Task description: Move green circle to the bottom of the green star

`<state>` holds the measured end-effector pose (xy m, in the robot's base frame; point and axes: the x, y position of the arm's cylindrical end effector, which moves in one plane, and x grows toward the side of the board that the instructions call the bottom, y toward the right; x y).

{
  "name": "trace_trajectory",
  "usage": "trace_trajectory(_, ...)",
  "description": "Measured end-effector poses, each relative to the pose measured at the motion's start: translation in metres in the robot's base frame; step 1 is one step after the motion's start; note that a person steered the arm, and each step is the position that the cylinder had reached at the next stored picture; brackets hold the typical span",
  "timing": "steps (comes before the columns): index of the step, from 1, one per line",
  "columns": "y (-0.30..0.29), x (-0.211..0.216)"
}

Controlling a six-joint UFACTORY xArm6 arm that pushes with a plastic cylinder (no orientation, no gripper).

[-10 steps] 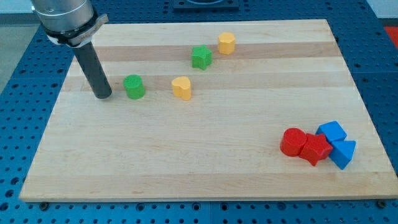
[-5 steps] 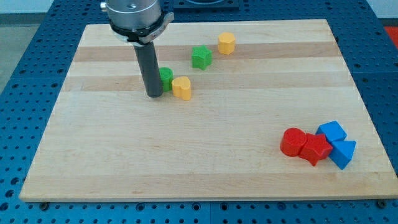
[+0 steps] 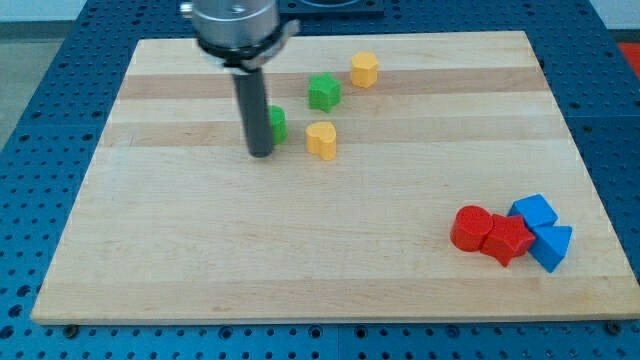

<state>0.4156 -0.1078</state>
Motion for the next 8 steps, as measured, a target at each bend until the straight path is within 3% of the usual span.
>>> trace_trajectory(1,-0.023,0.000)
trace_trajectory(3,-0.033,-0.055)
trace_trajectory(8,0.051,-0.032)
